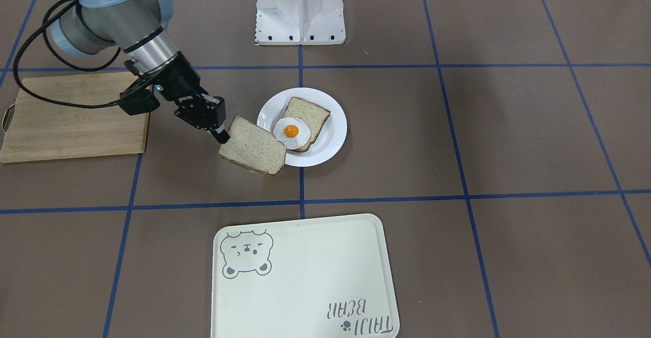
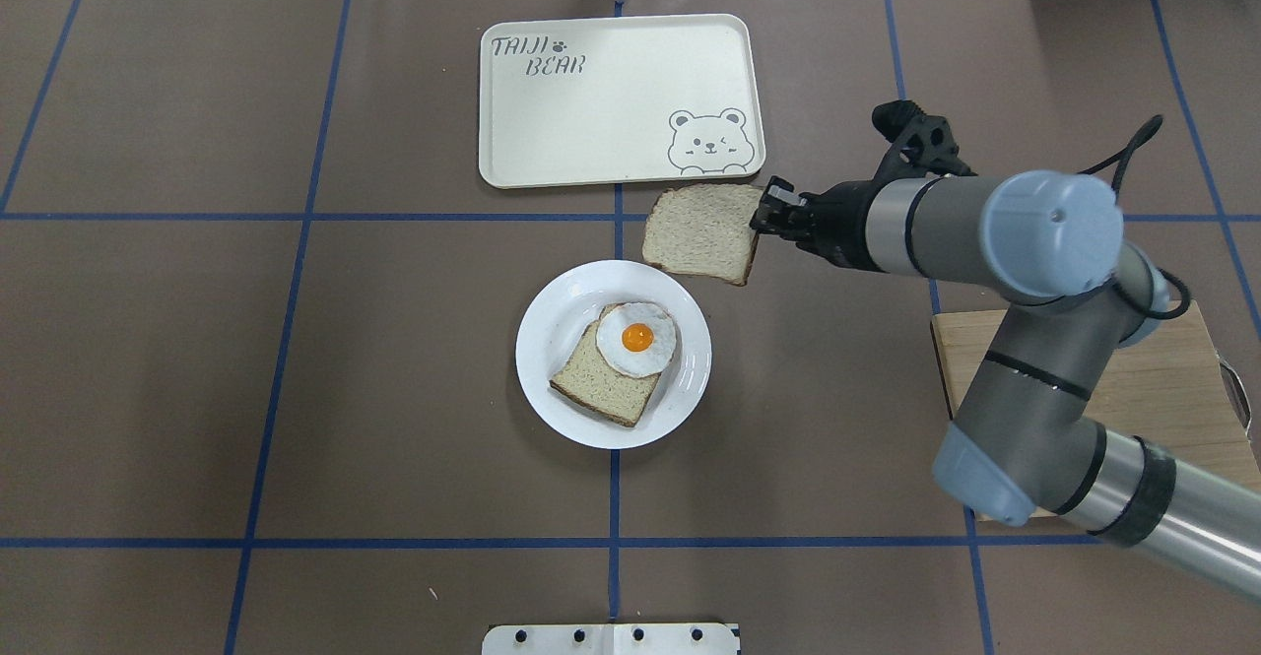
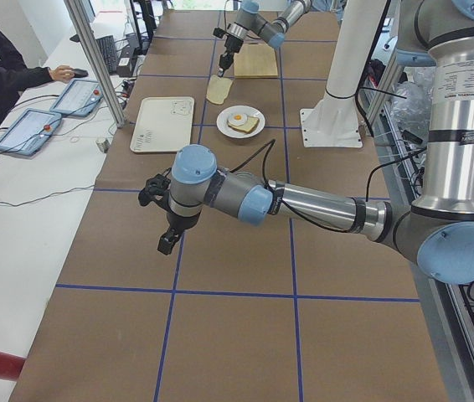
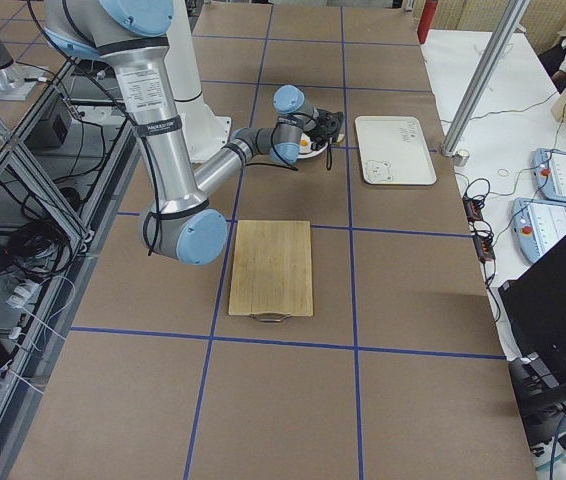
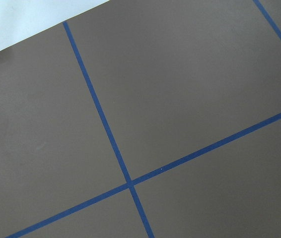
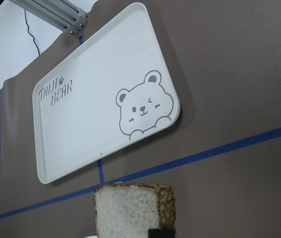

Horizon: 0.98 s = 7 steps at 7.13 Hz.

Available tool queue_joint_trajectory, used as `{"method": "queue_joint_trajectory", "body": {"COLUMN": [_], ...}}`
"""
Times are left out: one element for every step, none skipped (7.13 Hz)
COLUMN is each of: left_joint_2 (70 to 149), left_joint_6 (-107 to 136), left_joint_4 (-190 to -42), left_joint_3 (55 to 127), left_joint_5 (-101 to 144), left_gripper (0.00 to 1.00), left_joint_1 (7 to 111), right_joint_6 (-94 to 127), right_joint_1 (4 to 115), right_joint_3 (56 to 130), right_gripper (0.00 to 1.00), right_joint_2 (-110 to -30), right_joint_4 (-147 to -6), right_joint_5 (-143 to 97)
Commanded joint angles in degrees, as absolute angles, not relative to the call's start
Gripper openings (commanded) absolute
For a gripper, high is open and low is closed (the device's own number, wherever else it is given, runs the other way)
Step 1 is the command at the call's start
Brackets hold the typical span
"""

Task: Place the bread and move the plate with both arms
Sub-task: 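Lift the bread with the right gripper and carry it over the plate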

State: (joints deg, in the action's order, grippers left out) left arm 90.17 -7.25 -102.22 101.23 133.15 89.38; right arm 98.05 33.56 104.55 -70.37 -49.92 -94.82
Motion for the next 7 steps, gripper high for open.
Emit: {"method": "queue_joint_trajectory", "body": {"left_joint_2": [90.18, 90.18, 90.18, 90.18, 90.18, 90.18, 90.09], "left_joint_6": [-7.21, -7.21, -7.21, -7.21, -7.21, -7.21, -7.21], "left_joint_4": [-102.22, -102.22, -102.22, -102.22, -102.22, -102.22, -102.22], "left_joint_3": [101.16, 101.08, 100.99, 100.90, 100.81, 100.81, 100.90], "left_joint_5": [133.15, 133.15, 133.15, 133.15, 133.15, 133.15, 133.15], "left_gripper": [0.98, 0.98, 0.98, 0.98, 0.98, 0.98, 0.98], "left_joint_1": [89.38, 89.38, 89.38, 89.38, 89.38, 89.38, 89.38], "right_joint_6": [103.86, 105.89, 108.34, 108.54, 109.68, 109.69, 109.17], "right_joint_1": [24.56, 21.04, 17.09, 14.27, 11.98, 11.17, 10.81], "right_joint_3": [105.03, 105.12, 105.12, 105.03, 104.59, 104.68, 104.68], "right_gripper": [0.00, 0.00, 0.00, 0.00, 0.00, 0.00, 0.00], "right_joint_2": [-68.47, -67.16, -66.45, -66.27, -66.36, -66.71, -67.23], "right_joint_4": [-53.07, -56.31, -59.21, -60.54, -61.86, -63.62, -64.24], "right_joint_5": [-82.59, -78.01, -73.35, -70.69, -67.88, -67.42, -67.33]}}
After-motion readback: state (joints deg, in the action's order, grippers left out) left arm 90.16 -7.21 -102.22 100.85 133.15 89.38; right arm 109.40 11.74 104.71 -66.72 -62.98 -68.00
